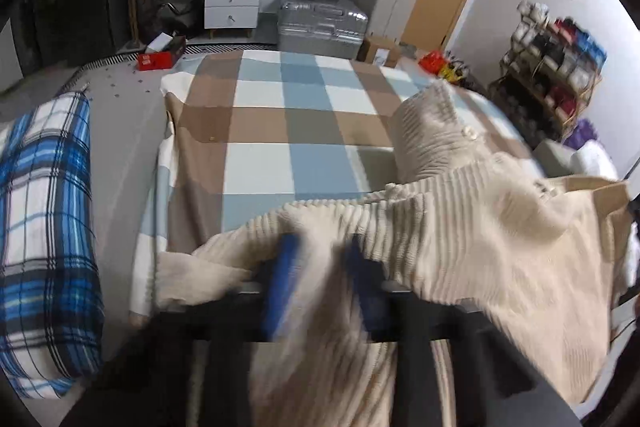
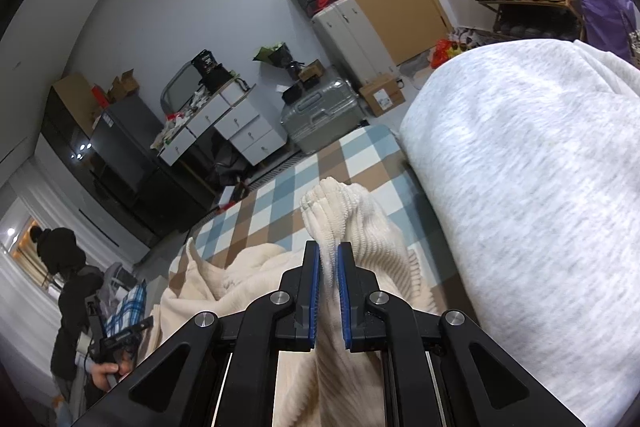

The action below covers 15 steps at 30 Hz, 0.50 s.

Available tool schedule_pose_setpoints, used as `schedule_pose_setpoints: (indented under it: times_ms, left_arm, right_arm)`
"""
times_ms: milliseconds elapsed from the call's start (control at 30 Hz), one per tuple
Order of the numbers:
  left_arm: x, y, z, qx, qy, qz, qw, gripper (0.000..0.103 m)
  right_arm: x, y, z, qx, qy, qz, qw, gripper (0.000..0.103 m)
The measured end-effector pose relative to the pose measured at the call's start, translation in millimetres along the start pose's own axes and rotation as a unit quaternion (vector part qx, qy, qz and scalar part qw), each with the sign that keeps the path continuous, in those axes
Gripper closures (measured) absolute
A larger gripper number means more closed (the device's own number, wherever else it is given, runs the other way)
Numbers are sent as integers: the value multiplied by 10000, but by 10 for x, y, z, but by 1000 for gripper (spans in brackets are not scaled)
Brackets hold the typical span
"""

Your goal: Fold large clothes

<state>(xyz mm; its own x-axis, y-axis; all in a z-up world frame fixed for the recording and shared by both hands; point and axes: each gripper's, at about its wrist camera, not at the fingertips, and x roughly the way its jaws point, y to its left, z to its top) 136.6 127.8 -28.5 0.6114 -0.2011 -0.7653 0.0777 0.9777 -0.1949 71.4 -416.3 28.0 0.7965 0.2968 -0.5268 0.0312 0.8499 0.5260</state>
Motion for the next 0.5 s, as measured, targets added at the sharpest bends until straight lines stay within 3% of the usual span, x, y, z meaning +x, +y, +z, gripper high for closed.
schedule_pose_setpoints:
  times_ms: [200, 267, 367, 433, 500]
  left_arm:
    - [-458, 70, -57, -225, -925, -118, 9954, 102]
    - [-732, 145, -88, -473, -1408, -358, 9883, 103]
    - [-1192, 258, -128, -754, -2126, -363, 9736, 103]
    - [-1393, 362, -143, -920, -2384, -346, 9662, 103]
    - [-1463, 431, -157, -949, -2461, -221, 9643, 103]
  right_arm:
    - [-24, -62, -3, 79, -39, 91, 9999, 93]
    - [-50, -77, -10, 67, -54, 80, 9999, 93]
    - [-116, -55, 4, 4, -133, 140, 9998, 94]
    - [-163, -38, 9, -83, -182, 220, 9996, 94]
    - [-160, -28, 5, -134, -165, 106, 9997, 94]
